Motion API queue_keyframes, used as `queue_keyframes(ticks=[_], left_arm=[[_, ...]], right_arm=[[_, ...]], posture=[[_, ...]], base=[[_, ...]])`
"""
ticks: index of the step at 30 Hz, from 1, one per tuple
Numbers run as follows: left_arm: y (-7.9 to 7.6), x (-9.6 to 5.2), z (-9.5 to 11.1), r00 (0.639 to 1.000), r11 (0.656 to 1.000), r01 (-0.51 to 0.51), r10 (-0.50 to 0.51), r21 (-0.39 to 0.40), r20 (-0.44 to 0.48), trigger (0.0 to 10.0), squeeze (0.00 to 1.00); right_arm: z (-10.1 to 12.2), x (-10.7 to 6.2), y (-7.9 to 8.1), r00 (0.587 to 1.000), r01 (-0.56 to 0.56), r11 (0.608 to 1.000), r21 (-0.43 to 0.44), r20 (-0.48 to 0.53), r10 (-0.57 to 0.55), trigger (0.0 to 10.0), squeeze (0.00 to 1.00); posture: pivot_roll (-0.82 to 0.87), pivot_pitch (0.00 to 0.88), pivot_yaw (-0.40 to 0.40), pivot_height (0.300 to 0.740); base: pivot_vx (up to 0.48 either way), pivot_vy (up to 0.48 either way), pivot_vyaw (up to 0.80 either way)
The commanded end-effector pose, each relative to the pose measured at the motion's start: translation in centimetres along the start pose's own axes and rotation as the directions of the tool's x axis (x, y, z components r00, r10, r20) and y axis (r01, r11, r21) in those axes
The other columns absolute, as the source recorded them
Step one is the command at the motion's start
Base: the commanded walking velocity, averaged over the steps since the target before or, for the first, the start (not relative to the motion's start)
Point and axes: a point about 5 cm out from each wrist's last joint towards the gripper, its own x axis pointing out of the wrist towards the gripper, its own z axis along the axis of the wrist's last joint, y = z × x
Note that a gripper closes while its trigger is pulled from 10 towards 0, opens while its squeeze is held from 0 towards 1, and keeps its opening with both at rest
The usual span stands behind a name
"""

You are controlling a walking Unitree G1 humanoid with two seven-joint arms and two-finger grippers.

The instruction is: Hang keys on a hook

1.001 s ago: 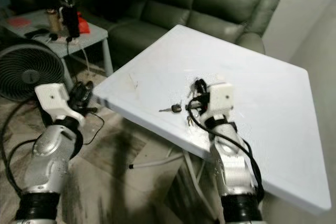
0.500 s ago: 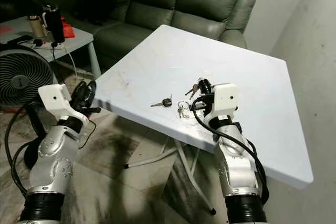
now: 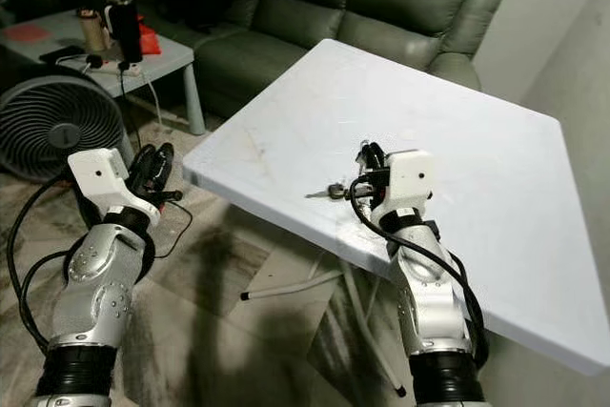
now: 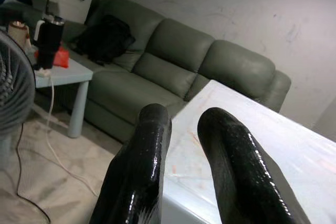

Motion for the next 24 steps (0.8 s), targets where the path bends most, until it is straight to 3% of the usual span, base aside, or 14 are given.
queue_keyframes(ticks=[1, 17, 24], left_arm=[[-0.79, 0.14, -0.42, 1.0, 1.0, 0.018, -0.018, -0.015, -0.016, 10.0, 0.0], [-0.79, 0.09, -0.45, 1.0, 1.0, 0.008, -0.008, -0.018, -0.013, 10.0, 0.0], [-0.84, 0.07, -0.42, 1.0, 1.0, 0.009, -0.009, -0.009, -0.008, 10.0, 0.0]], right_arm=[[0.15, -0.18, -0.9, 1.0, 0.021, 1.0, -0.009, -0.001, -0.021, 10.0, 0.0], [0.25, -0.18, -0.97, 1.0, 0.017, 1.0, -0.012, -0.003, -0.017, 10.0, 0.0], [0.23, -0.18, -0.96, 1.0, 0.017, 1.0, -0.008, -0.005, -0.017, 10.0, 0.0]], posture=[[-0.02, 0.0, -0.114, 0.74], [-0.02, 0.0, -0.122, 0.74], [-0.02, 0.0, -0.122, 0.74]], base=[[0.0, 0.476, 0.0], [0.0, 0.477, 0.0], [0.0, 0.159, 0.0]])
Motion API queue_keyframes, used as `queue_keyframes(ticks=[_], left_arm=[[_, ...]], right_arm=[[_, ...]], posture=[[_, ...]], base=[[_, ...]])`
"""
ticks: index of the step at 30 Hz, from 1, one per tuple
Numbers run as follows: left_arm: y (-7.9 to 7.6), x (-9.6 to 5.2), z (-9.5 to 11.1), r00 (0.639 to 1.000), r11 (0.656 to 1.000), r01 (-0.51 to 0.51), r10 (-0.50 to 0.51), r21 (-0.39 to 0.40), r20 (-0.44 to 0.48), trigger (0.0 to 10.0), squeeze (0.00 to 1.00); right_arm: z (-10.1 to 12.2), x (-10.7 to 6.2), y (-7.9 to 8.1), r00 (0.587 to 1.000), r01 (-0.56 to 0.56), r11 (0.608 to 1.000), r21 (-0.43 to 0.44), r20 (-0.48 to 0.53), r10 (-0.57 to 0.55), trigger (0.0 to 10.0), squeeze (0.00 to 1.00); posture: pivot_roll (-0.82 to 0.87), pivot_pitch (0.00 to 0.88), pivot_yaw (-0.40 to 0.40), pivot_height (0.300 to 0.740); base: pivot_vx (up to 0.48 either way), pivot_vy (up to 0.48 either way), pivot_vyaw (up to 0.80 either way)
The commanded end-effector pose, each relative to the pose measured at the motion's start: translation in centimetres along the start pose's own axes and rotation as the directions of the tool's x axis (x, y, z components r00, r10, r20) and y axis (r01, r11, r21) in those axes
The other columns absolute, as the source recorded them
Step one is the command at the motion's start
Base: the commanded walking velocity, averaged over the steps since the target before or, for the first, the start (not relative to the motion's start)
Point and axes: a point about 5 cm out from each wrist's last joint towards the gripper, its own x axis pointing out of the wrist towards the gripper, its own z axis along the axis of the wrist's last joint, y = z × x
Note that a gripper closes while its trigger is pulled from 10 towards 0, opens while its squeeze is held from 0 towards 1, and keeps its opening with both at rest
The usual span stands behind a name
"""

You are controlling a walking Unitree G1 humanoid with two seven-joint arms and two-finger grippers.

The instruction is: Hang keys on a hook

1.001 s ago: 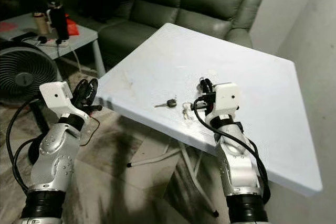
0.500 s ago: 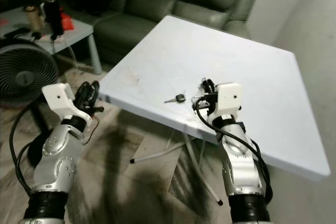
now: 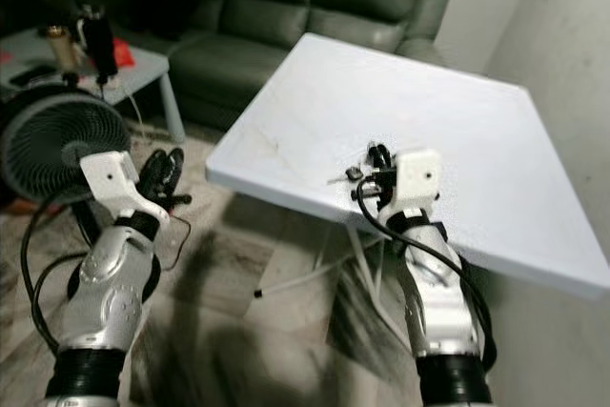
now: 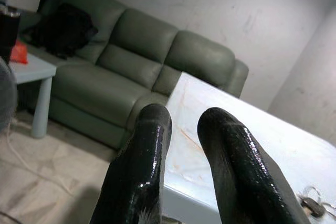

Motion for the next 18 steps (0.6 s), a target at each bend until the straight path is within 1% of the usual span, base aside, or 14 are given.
queue_keyframes(ticks=[1, 5, 18], left_arm=[[0.4, -0.12, 0.24, 1.0, 1.0, -0.017, 0.017, 0.014, 0.008, 10.0, 0.0], [0.34, -0.16, 0.31, 1.0, 1.0, -0.014, 0.014, 0.01, 0.014, 10.0, 0.0], [0.28, -0.1, 0.36, 1.0, 1.0, -0.008, 0.008, 0.01, 0.015, 10.0, 0.0]], right_arm=[[0.67, 0.45, 0.39, 1.0, -0.014, 1.0, 0.006, 0.02, 0.014, 10.0, 0.0], [0.52, 0.48, 0.41, 1.0, -0.01, 1.0, 0.009, 0.003, 0.01, 10.0, 0.0], [0.38, 0.69, 0.63, 1.0, -0.017, 1.0, 0.018, -0.008, 0.017, 10.0, 0.0]], posture=[[-0.02, 0.0, -0.122, 0.74], [-0.02, 0.0, -0.121, 0.74], [-0.02, 0.0, -0.114, 0.74]], base=[[0.0, 0.0, 0.0], [0.0, 0.0, 0.0], [0.0, 0.0, -0.71]])
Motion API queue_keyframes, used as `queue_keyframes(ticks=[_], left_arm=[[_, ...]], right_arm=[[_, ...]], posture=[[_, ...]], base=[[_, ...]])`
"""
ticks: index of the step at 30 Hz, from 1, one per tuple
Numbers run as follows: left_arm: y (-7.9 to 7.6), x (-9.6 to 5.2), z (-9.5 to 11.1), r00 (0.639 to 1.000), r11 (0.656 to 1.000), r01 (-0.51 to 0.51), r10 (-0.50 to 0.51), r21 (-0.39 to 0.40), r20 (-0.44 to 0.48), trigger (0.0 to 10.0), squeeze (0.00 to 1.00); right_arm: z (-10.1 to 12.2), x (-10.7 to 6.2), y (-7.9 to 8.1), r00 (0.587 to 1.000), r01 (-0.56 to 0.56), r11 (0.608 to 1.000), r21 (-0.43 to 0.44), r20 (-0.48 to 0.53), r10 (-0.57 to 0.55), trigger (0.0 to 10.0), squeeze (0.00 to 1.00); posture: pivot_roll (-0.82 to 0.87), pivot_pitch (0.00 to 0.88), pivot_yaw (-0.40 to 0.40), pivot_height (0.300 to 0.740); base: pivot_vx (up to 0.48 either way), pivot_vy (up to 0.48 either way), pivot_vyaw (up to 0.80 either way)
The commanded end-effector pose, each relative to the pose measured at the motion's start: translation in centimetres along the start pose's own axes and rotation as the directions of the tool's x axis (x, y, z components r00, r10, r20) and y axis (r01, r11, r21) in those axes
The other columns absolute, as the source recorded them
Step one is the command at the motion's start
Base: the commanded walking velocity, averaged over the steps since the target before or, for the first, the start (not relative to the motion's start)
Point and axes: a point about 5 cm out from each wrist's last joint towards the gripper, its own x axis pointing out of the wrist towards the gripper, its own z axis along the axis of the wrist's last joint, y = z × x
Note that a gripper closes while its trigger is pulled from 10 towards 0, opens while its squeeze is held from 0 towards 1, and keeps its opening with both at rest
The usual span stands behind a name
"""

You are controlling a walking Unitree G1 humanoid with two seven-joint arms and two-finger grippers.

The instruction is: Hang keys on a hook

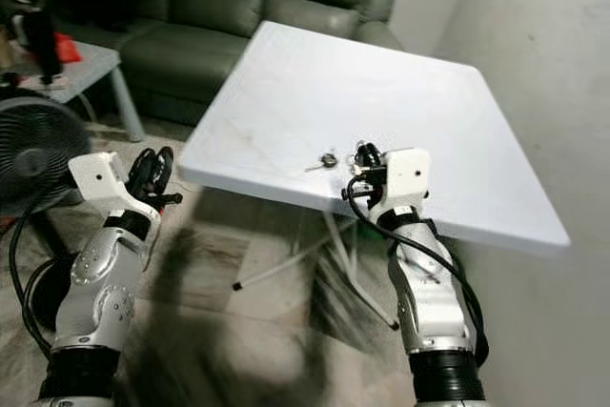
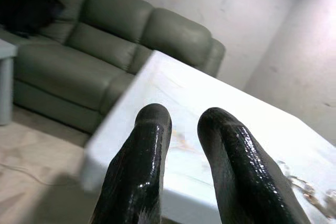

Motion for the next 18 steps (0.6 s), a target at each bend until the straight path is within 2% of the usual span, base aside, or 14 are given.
queue_keyframes(ticks=[1, 17, 18], left_arm=[[-0.4, 0.26, 0.31, 1.0, 1.0, 0.015, -0.015, 0.008, 0.007, 10.0, 0.0], [-0.51, 0.54, 0.14, 1.0, 1.0, 0.027, -0.027, 0.011, -0.012, 10.0, 0.0], [-0.54, 0.55, 0.12, 0.999, 1.0, 0.028, -0.028, 0.012, -0.015, 10.0, 0.0]], right_arm=[[0.14, 0.14, -0.23, 1.0, 0.013, 1.0, 0.004, 0.0, -0.013, 10.0, 0.0], [-0.1, 0.22, 0.18, 1.0, 0.006, 1.0, 0.016, -0.004, -0.006, 10.0, 0.0], [-0.11, 0.2, 0.18, 1.0, 0.005, 1.0, 0.016, -0.005, -0.005, 10.0, 0.0]], posture=[[-0.02, 0.0, -0.112, 0.74], [-0.01, 0.0, -0.101, 0.74], [-0.01, 0.0, -0.1, 0.74]], base=[[0.0, 0.0, -0.71], [0.0, 0.0, -0.71], [0.0, 0.469, -0.71]])
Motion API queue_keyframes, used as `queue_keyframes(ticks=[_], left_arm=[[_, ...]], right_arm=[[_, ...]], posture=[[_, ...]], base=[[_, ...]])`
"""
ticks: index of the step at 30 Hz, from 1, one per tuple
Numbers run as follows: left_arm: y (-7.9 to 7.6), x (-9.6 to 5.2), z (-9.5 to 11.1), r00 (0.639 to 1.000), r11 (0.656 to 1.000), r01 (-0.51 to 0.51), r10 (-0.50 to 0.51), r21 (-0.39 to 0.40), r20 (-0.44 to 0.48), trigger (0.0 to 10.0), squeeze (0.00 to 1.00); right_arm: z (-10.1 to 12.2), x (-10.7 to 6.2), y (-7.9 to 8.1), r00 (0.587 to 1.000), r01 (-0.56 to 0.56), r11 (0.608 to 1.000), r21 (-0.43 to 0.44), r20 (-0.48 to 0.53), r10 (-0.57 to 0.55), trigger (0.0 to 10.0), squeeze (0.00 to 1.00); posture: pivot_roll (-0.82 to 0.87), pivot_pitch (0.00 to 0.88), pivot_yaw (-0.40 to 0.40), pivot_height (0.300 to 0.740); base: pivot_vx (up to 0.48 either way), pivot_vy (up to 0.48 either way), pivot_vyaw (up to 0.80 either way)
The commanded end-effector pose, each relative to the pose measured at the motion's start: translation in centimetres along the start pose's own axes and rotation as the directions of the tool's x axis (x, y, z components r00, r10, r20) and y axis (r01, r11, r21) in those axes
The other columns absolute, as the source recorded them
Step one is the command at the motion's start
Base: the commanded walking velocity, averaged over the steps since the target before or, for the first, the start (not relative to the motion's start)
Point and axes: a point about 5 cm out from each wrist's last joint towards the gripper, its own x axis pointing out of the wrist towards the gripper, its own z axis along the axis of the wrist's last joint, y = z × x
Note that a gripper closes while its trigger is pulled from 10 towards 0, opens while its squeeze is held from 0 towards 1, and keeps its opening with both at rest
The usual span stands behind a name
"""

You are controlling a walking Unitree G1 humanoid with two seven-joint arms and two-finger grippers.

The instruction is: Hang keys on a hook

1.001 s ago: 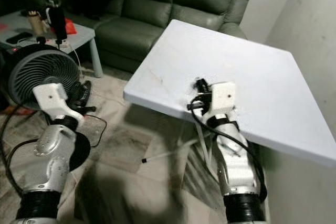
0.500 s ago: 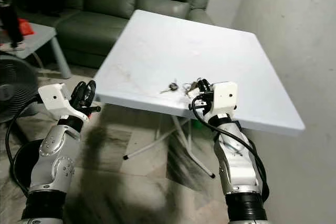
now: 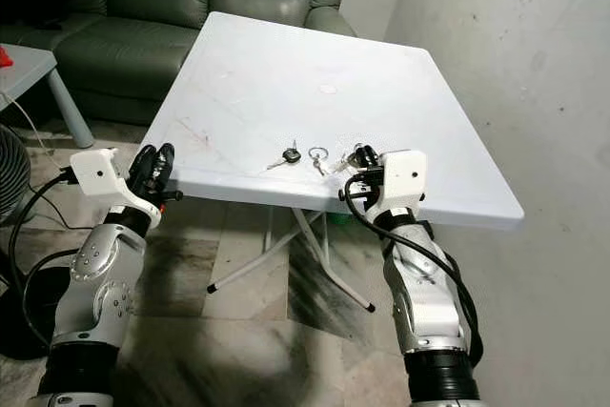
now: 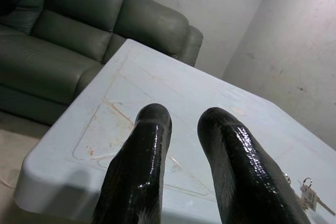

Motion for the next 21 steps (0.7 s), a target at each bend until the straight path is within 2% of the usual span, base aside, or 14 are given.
queue_keyframes(ticks=[1, 7, 21], left_arm=[[-0.52, 0.31, -0.08, 1.0, 1.0, 0.019, -0.019, -0.003, -0.012, 10.0, 0.0], [-0.61, 0.34, -0.2, 1.0, 1.0, 0.019, -0.02, -0.004, -0.021, 10.0, 0.0], [-0.7, 0.25, -0.28, 1.0, 1.0, 0.001, -0.001, -0.004, -0.024, 10.0, 0.0]], right_arm=[[0.18, 0.11, -0.32, 1.0, 0.004, 1.0, -0.003, 0.003, -0.004, 10.0, 0.0], [0.11, 0.03, -0.32, 1.0, 0.002, 1.0, -0.003, 0.0, -0.002, 10.0, 0.0], [-0.01, -0.07, -0.29, 1.0, -0.006, 1.0, -0.003, -0.007, 0.006, 10.0, 0.0]], posture=[[-0.01, 0.0, -0.1, 0.74], [-0.01, 0.0, -0.101, 0.74], [-0.01, 0.0, -0.106, 0.74]], base=[[0.0, 0.469, -0.71], [0.0, 0.465, -0.71], [0.0, 0.0, -0.71]])
